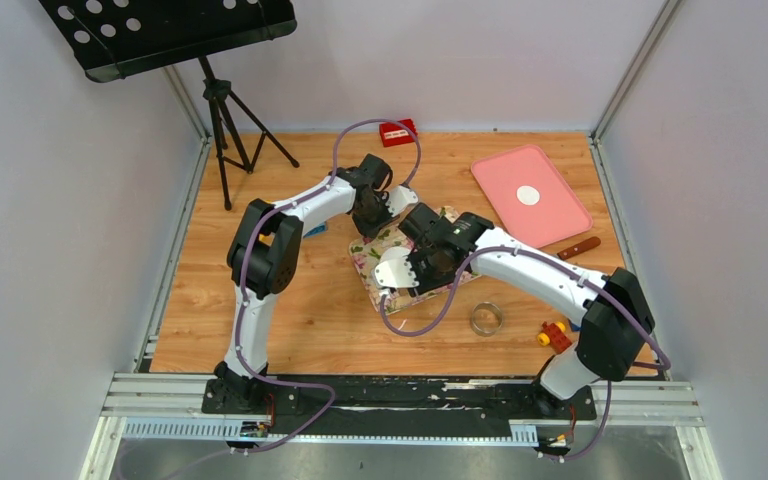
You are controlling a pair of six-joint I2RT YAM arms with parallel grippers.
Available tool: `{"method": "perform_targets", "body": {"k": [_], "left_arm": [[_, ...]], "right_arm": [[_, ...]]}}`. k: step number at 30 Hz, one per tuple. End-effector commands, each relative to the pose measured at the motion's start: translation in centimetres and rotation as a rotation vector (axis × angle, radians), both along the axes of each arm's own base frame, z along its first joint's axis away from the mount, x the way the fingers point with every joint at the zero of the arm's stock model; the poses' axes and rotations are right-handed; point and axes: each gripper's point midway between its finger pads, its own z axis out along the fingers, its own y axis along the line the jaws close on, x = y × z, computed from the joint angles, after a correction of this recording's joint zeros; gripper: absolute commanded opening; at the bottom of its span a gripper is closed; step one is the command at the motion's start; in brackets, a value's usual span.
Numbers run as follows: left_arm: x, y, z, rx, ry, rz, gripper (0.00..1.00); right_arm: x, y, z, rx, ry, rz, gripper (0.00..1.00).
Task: Roll out the dumpling wrappers from the dough
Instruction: Flatten out the dough on the work surface.
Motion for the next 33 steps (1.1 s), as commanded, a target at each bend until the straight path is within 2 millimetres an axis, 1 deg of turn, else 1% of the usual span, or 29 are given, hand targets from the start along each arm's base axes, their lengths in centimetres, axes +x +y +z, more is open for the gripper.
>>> {"method": "perform_targets", "body": {"k": [1, 4, 6, 8, 10, 12, 13, 15, 16, 18, 20, 23, 25, 28, 30, 33], "left_arm": [[-1.6, -0.3, 0.3, 0.008, 0.02, -0.031, 0.0], [-1.5, -0.3, 0.3, 0.009, 0.019, -0.031, 0.0], [-1.5, -0.3, 0.3, 0.01, 0.019, -0.032, 0.0], [-1.5, -0.3, 0.4, 0.01, 0.017, -0.033, 0.0], [-1.4, -0.3, 0.4, 0.012, 0.014, -0.035, 0.0], [-1.3, -0.3, 0.5, 0.02, 0.007, -0.039, 0.0], [-1.3, -0.2, 0.5, 0.024, 0.003, -0.041, 0.0], [-1.3, -0.2, 0.5, 0.03, -0.001, -0.044, 0.0], [-1.3, -0.2, 0.5, 0.032, -0.002, -0.045, 0.0], [-1.3, -0.3, 0.7, 0.03, -0.004, -0.046, 0.0], [-1.3, -0.3, 0.6, 0.027, -0.004, -0.045, 0.0], [-1.2, -0.4, 0.6, 0.026, -0.002, -0.044, 0.0], [-1.3, -0.4, 0.5, 0.027, -0.002, -0.046, 0.0], [-1.3, -0.3, 0.4, 0.032, 0.0, -0.046, 0.0], [-1.2, -0.3, 0.3, 0.031, -0.001, -0.046, 0.0], [-1.3, -0.4, 0.3, 0.032, -0.001, -0.048, 0.0]], "right_arm": [[-4.8, -2.7, -2.2, -0.12, 0.196, 0.005, 0.0], [-4.6, -2.3, -1.4, -0.101, 0.168, 0.016, 0.0], [-3.9, -1.8, -0.5, -0.078, 0.124, 0.017, 0.0], [-2.0, -0.6, 1.3, -0.02, 0.016, 0.003, 0.0], [0.3, 1.1, 4.3, 0.08, -0.111, -0.005, 0.0], [1.7, 2.8, 7.2, 0.177, -0.198, -0.002, 0.0], [2.2, 3.5, 8.4, 0.219, -0.225, -0.006, 0.0], [2.9, 4.7, 9.4, 0.257, -0.255, 0.001, 0.0], [3.1, 5.0, 9.5, 0.262, -0.262, 0.002, 0.0], [3.6, 5.9, 9.1, 0.274, -0.28, 0.017, 0.0], [3.9, 6.1, 8.0, 0.247, -0.297, 0.021, 0.0], [2.8, 6.3, 5.3, 0.199, -0.254, 0.061, 0.0], [1.5, 5.8, 2.9, 0.139, -0.224, 0.103, 0.0], [-0.2, 4.6, 0.4, 0.057, -0.209, 0.16, 0.0], [-1.2, 3.6, -0.5, 0.018, -0.191, 0.181, 0.0], [-2.8, 2.1, -1.4, -0.035, -0.148, 0.198, 0.0]]}}
